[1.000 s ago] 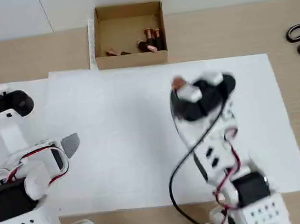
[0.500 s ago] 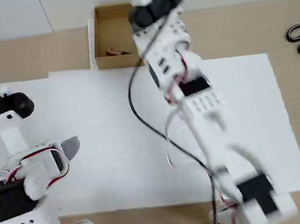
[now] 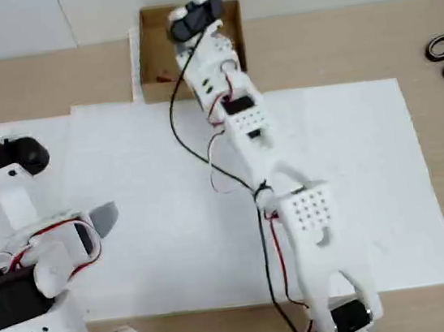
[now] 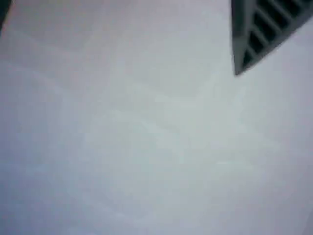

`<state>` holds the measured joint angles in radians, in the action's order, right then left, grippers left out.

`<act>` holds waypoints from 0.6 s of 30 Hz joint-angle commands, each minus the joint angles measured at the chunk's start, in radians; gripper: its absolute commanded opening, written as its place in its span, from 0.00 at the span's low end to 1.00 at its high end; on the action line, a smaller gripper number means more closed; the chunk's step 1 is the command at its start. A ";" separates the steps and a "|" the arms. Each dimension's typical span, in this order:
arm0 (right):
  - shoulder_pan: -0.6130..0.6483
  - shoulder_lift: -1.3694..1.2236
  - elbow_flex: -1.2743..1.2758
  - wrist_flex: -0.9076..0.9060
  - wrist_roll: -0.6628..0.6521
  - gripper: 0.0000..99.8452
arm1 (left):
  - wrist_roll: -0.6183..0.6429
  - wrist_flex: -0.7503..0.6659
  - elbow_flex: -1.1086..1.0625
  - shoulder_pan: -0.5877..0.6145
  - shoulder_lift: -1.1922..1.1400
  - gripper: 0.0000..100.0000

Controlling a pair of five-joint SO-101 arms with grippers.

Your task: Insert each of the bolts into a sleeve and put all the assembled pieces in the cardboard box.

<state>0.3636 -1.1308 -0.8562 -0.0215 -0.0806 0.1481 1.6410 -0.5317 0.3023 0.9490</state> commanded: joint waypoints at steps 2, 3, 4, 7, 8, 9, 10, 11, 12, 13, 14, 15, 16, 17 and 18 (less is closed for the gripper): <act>0.010 -0.157 -0.331 -0.077 -0.012 0.01 | 0.002 0.003 0.039 0.000 0.011 0.30; 0.012 -0.193 -0.379 -0.094 -0.012 0.01 | 0.002 0.003 0.039 0.000 0.011 0.30; 0.013 -0.223 -0.422 -0.110 -0.012 0.01 | 0.002 0.003 0.039 0.000 0.011 0.30; 0.013 -0.300 -0.523 -0.153 -0.012 0.01 | 0.002 0.003 0.039 0.000 0.011 0.30; 0.013 -0.317 -0.548 -0.166 -0.012 0.01 | 0.002 0.003 0.039 0.000 0.011 0.30; 0.013 -0.332 -0.566 -0.179 -0.012 0.01 | 0.002 0.003 0.039 0.000 0.011 0.30; 0.013 -0.344 -0.583 -0.189 -0.012 0.01 | 0.002 0.003 0.039 0.000 0.011 0.30; 0.013 -0.355 -0.597 -0.196 -0.012 0.02 | 0.002 0.003 0.039 0.000 0.011 0.30; 0.013 -0.361 -0.605 -0.196 -0.012 0.04 | 0.002 0.003 0.039 0.000 0.011 0.30; 0.013 -0.364 -0.609 -0.196 -0.012 0.07 | 0.002 0.003 0.039 0.000 0.011 0.30; 0.013 -0.364 -0.609 -0.196 -0.012 0.10 | 0.002 0.003 0.039 0.000 0.011 0.30; 0.013 -0.364 -0.609 -0.196 -0.012 0.13 | 0.002 0.003 0.039 0.000 0.011 0.30; 0.013 -0.363 -0.609 -0.196 -0.012 0.15 | 0.002 0.003 0.039 0.000 0.011 0.30; 0.013 -0.363 -0.611 -0.196 -0.012 0.18 | 0.002 0.003 0.039 0.000 0.011 0.30; 0.015 -0.363 -0.612 -0.196 -0.014 0.20 | 0.002 0.003 0.039 0.000 0.011 0.30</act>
<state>0.3728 -1.5205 -1.3947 -0.2148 -0.0836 0.1481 1.6410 -0.5317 0.3023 0.9490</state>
